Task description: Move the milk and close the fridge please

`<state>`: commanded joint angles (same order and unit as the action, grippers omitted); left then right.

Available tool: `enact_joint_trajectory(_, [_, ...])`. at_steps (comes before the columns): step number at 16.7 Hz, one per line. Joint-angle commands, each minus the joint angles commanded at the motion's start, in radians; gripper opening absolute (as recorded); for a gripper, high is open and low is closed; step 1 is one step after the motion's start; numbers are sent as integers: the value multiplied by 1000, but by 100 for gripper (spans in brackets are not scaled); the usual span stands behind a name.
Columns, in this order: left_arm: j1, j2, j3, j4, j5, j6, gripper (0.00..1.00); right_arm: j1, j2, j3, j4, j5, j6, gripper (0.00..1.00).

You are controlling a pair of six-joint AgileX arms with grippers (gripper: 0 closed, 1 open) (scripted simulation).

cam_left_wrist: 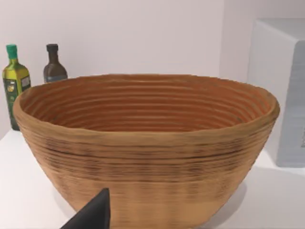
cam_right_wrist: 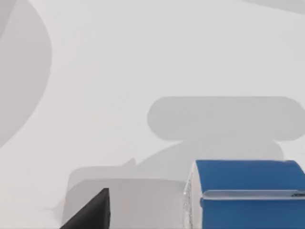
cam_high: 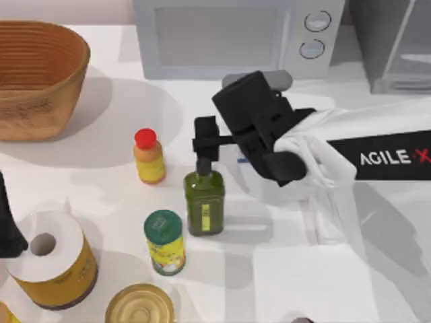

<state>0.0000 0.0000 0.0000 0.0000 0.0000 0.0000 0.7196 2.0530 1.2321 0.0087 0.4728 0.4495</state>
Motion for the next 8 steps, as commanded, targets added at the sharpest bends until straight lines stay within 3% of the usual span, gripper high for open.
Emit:
enact_joint_trajectory(6, [0,0,0,0,0,0,100,-18,51,32,27,-12,-15,100])
enact_joint_trajectory(8, [0,0,0,0,0,0,100,-18,51,32,27,-12,-15,85])
